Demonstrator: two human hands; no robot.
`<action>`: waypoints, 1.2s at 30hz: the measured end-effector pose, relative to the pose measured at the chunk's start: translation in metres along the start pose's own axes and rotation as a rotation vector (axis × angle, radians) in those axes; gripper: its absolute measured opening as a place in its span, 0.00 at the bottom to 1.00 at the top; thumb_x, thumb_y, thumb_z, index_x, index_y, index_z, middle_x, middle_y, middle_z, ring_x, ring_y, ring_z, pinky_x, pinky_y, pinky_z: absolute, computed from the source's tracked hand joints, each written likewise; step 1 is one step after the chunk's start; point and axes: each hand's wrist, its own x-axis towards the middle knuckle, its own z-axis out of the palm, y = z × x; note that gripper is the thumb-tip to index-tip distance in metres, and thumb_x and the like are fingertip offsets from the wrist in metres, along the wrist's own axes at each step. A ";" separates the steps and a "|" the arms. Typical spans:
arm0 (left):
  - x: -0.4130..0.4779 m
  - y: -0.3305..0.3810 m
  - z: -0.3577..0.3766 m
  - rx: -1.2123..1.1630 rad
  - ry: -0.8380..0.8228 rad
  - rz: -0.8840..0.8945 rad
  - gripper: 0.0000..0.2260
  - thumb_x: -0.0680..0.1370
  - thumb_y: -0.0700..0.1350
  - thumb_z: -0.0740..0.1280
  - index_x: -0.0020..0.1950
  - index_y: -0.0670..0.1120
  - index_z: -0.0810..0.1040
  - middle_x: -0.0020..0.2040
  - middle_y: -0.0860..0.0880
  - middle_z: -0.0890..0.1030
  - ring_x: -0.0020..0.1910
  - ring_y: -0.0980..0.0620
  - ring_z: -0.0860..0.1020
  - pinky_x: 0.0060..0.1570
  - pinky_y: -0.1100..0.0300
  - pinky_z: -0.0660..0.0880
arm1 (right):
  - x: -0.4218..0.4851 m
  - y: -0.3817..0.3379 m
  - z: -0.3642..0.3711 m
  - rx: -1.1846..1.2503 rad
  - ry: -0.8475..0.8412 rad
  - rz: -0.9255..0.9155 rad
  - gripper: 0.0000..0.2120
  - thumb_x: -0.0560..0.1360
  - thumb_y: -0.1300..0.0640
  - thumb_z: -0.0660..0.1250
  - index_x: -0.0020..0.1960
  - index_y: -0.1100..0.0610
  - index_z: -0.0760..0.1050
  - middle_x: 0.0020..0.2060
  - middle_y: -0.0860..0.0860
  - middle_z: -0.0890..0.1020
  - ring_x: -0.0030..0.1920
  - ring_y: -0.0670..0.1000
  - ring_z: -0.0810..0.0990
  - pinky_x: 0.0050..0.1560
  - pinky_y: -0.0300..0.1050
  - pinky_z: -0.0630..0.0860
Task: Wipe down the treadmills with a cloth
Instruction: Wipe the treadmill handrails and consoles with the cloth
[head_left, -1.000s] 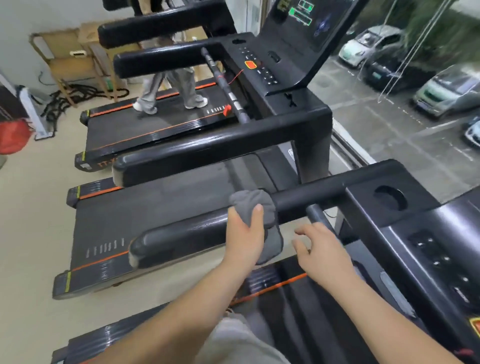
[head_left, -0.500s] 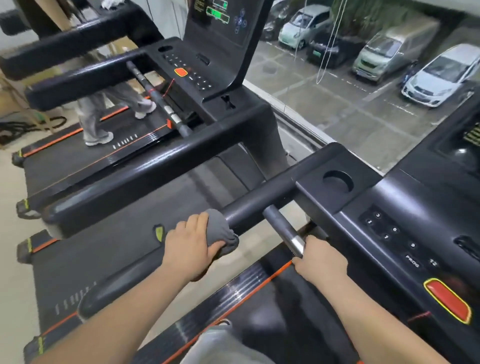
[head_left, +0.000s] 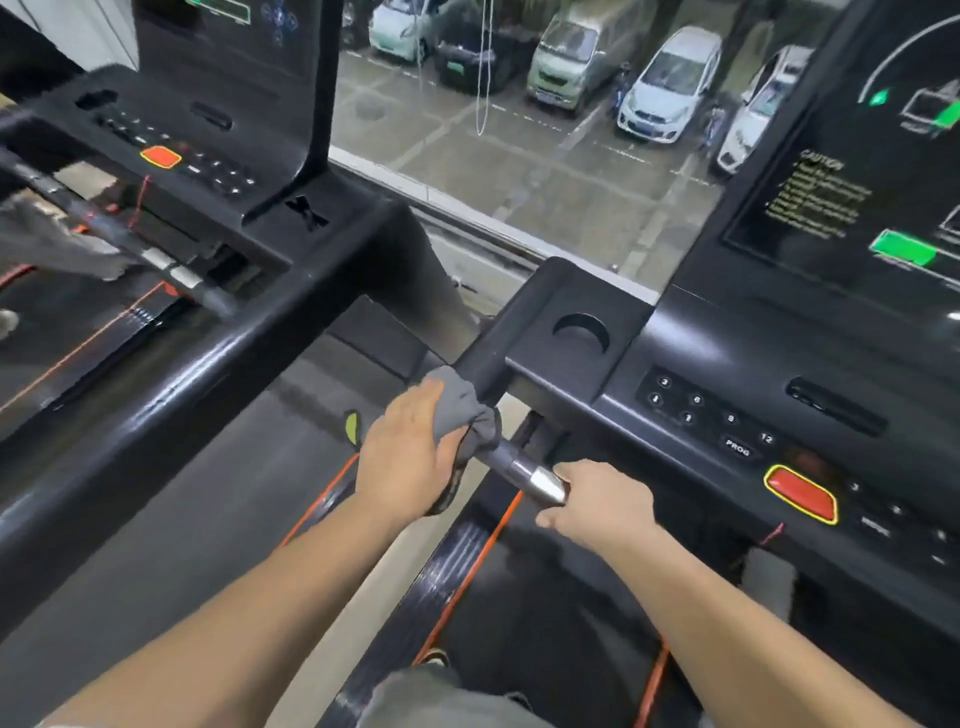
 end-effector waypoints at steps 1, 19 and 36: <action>-0.007 -0.002 -0.002 -0.124 0.004 0.051 0.24 0.82 0.54 0.63 0.75 0.46 0.68 0.71 0.47 0.75 0.71 0.45 0.71 0.69 0.49 0.71 | -0.002 0.003 0.000 -0.009 -0.006 -0.001 0.18 0.71 0.37 0.72 0.56 0.43 0.75 0.50 0.45 0.80 0.52 0.51 0.80 0.42 0.44 0.72; -0.019 0.149 0.083 0.288 -0.357 0.501 0.18 0.80 0.60 0.55 0.54 0.49 0.77 0.50 0.48 0.82 0.50 0.44 0.79 0.57 0.49 0.70 | -0.068 0.079 0.031 0.058 0.206 0.330 0.11 0.76 0.42 0.66 0.53 0.47 0.77 0.49 0.45 0.75 0.57 0.51 0.76 0.45 0.47 0.72; -0.027 0.139 0.084 0.212 -0.330 0.319 0.06 0.74 0.52 0.63 0.48 0.53 0.76 0.42 0.51 0.79 0.47 0.44 0.78 0.59 0.49 0.65 | -0.066 0.090 0.040 0.156 0.139 0.292 0.21 0.75 0.35 0.67 0.63 0.44 0.77 0.55 0.45 0.77 0.62 0.51 0.74 0.56 0.50 0.76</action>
